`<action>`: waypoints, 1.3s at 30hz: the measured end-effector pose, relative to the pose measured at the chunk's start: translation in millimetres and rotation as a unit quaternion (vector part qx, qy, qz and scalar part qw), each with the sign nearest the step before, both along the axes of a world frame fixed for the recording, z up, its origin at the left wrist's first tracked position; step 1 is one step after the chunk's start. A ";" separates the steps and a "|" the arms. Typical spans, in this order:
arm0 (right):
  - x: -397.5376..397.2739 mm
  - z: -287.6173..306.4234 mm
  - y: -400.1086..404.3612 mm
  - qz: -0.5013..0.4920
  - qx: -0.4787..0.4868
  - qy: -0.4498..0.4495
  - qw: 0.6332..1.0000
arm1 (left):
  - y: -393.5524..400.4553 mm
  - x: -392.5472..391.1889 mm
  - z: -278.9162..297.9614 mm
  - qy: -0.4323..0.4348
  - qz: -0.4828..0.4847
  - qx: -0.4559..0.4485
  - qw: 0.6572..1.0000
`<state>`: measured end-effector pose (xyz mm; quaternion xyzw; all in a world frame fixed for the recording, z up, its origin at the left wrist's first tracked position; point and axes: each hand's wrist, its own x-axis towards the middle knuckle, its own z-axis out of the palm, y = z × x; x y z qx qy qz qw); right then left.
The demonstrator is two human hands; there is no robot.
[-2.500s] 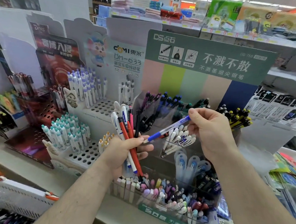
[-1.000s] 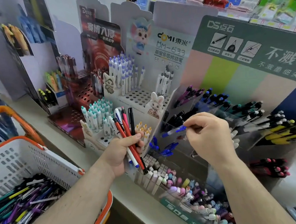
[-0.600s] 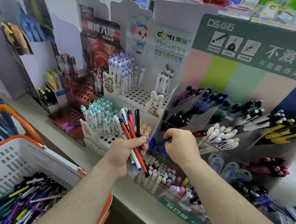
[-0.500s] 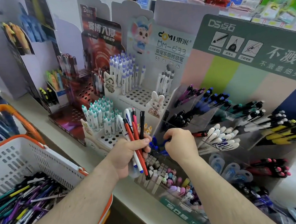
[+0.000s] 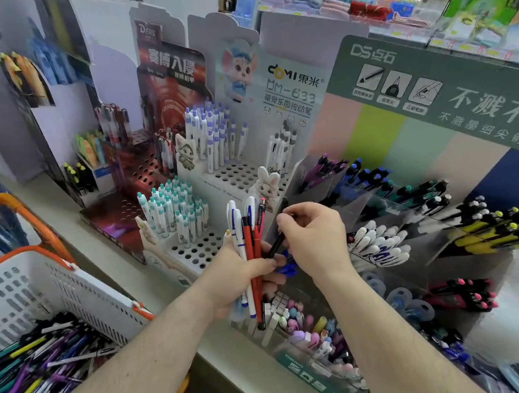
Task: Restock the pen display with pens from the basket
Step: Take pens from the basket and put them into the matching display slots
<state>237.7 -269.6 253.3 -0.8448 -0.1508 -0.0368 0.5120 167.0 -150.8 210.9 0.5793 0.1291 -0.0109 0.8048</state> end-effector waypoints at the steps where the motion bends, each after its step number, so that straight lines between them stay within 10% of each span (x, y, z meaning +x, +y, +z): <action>1: 0.7 1.6 -4.7 -0.017 0.023 0.005 1.000 | 0.5 0.7 0.4 0.001 0.019 -0.021 1.000; 16: 4.8 29.6 -50.0 -0.139 0.357 0.097 0.919 | 0.8 7.4 10.0 -0.033 0.048 -0.239 0.969; 21: 11.9 43.5 -54.1 -0.176 0.380 -0.033 0.908 | -2.0 6.3 12.2 -0.041 0.034 -0.200 0.978; 28: 31.1 25.3 -36.8 -0.183 0.132 -0.234 0.946 | -4.8 1.6 12.0 -0.022 0.034 -0.139 0.989; 39: 31.3 21.9 -9.0 -0.027 -0.372 -0.129 0.919 | -4.3 -7.2 17.0 -0.020 0.022 -0.066 0.997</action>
